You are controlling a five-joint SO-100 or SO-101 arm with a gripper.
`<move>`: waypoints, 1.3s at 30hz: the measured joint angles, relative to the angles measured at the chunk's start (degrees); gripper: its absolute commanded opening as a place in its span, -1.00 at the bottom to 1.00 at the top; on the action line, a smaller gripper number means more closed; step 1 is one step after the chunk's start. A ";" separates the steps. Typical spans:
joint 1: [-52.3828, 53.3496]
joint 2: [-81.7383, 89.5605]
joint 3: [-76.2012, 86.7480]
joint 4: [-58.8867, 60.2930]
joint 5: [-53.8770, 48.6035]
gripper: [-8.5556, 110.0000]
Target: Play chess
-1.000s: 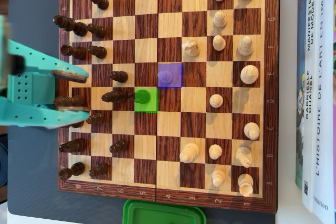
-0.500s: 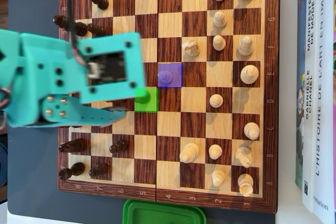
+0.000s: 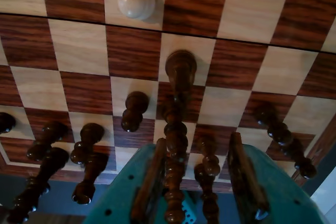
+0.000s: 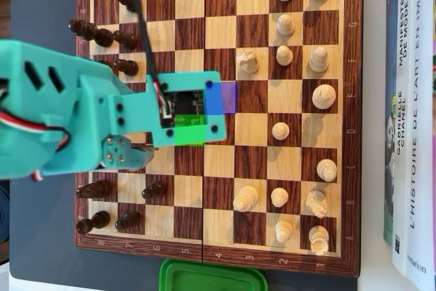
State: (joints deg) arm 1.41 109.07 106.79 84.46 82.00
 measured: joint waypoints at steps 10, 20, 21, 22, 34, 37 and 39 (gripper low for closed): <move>0.00 -2.29 -0.09 0.00 0.00 -0.57; 0.00 -5.36 -0.09 -3.43 0.00 -0.56; 0.00 -5.71 -0.09 -3.43 0.00 -0.56; 0.00 -5.89 -0.09 -3.43 0.00 -0.56; -1.67 -10.46 -0.09 -7.47 0.00 -0.56; -1.93 -10.63 -0.18 -7.91 0.00 -0.56; -1.93 -10.63 -0.18 -7.91 0.00 -0.56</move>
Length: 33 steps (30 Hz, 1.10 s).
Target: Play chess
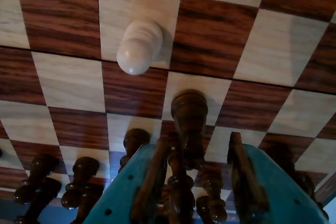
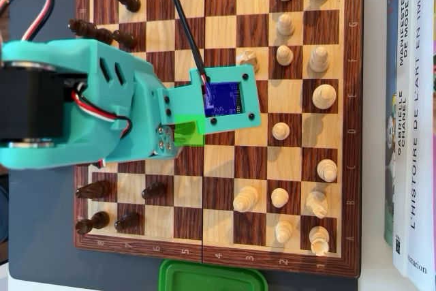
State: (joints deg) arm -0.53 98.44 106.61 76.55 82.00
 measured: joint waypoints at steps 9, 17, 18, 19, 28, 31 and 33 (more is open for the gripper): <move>0.00 -0.18 0.00 -0.09 0.00 -0.56; 0.44 -3.52 0.00 -0.09 0.00 -0.57; 0.53 -4.31 0.00 -0.09 0.00 -0.57; 0.70 -4.66 0.00 -0.09 0.00 -0.57; 1.23 -4.92 0.00 -0.62 0.00 -0.57; 1.23 -4.92 0.00 -2.37 0.00 -0.57; 1.23 -4.92 0.00 -2.72 0.00 -0.57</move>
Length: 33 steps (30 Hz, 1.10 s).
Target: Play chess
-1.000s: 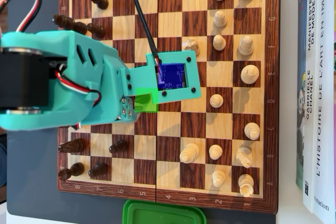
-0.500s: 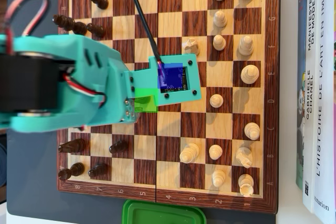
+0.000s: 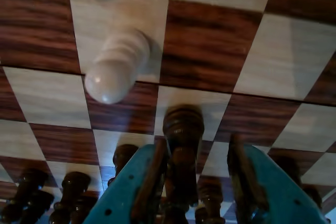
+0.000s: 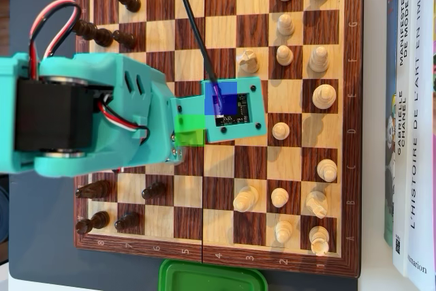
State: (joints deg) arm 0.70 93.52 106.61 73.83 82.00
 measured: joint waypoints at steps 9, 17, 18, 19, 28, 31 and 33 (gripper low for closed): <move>0.00 0.00 0.00 0.00 0.00 -0.57; 0.00 0.00 0.00 0.00 0.00 -0.76; 0.00 0.00 0.00 0.00 0.00 -0.77; 0.00 0.09 -0.09 0.00 0.00 -0.79; 0.35 0.09 -0.44 0.00 0.00 -0.85; 0.35 0.09 -0.44 0.00 0.00 -0.85; 0.26 0.88 -0.44 0.00 0.00 -0.85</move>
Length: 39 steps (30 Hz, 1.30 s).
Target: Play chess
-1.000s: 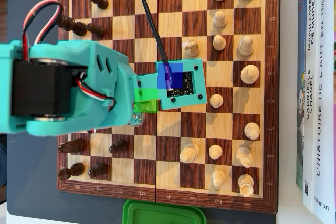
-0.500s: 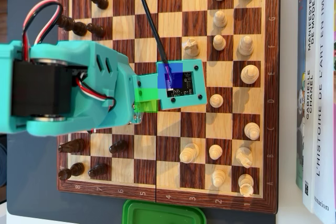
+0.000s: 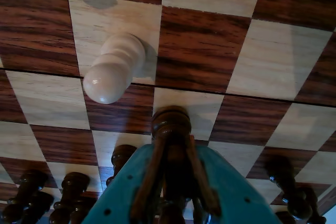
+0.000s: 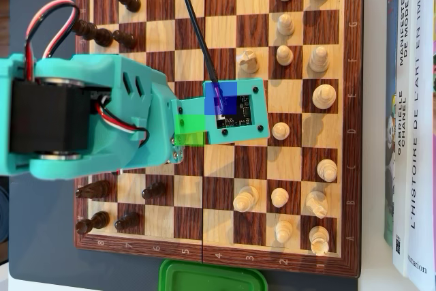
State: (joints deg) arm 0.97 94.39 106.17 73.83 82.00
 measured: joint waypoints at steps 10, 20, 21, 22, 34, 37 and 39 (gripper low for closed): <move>0.62 11.07 0.09 0.35 0.00 -0.85; 10.90 17.93 0.09 3.87 -7.56 -0.85; 12.13 17.93 0.09 3.87 -8.35 -0.85; 13.45 17.93 0.09 3.87 -9.23 -0.85; 32.87 17.58 0.09 0.18 -21.88 -0.85; 35.68 14.77 -0.35 -2.11 -24.08 -0.85; 36.83 12.04 -2.29 -2.55 -25.05 -0.85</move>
State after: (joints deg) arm 37.79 106.44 103.89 71.28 56.95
